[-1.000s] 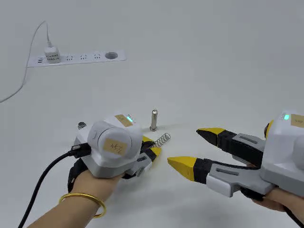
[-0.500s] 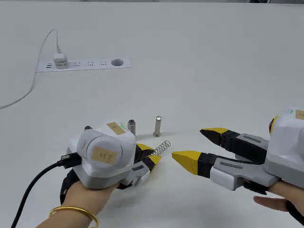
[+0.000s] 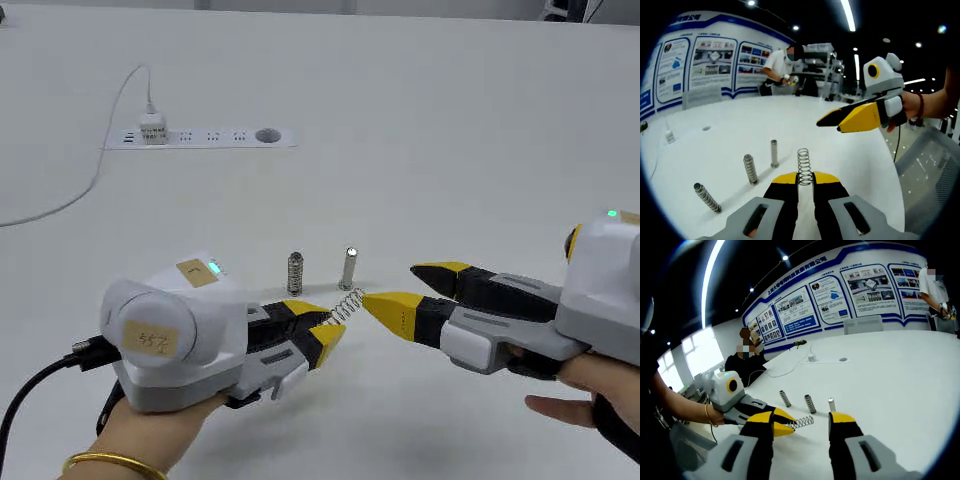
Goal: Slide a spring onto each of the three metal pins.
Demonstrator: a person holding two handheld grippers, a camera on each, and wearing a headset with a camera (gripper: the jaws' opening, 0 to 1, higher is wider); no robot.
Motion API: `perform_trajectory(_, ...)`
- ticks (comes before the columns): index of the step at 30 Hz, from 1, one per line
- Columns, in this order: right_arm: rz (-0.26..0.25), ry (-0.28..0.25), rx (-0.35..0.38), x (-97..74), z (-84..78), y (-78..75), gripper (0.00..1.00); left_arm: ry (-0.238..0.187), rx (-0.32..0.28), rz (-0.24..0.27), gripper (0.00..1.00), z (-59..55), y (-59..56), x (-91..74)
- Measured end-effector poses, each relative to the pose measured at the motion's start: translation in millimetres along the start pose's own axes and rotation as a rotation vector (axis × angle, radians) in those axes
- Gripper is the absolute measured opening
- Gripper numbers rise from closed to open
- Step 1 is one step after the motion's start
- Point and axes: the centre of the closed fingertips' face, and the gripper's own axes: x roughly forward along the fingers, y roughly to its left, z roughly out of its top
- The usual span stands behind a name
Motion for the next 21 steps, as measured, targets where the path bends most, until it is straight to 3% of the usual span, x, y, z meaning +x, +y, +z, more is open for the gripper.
perform_trajectory(9, 0.047, 0.009, 0.057, 7.9, -0.7, 7.9, 0.4, -0.028, 0.022, -0.026, 0.1, 3.5, -3.8, -9.9)
perform_trajectory(15, 0.076, 0.012, 0.096, 12.3, -1.1, 14.3, 0.36, -0.065, 0.055, -0.043, 0.09, 12.9, -11.1, -15.4)
perform_trajectory(17, 0.084, 0.017, 0.096, 13.4, -2.1, 16.9, 0.34, -0.104, 0.123, -0.028, 0.09, 21.6, -10.9, -17.9)
perform_trajectory(21, 0.097, 0.022, 0.109, 14.1, -3.2, 19.5, 0.33, -0.125, 0.154, -0.052, 0.09, 27.4, -18.8, -22.5)
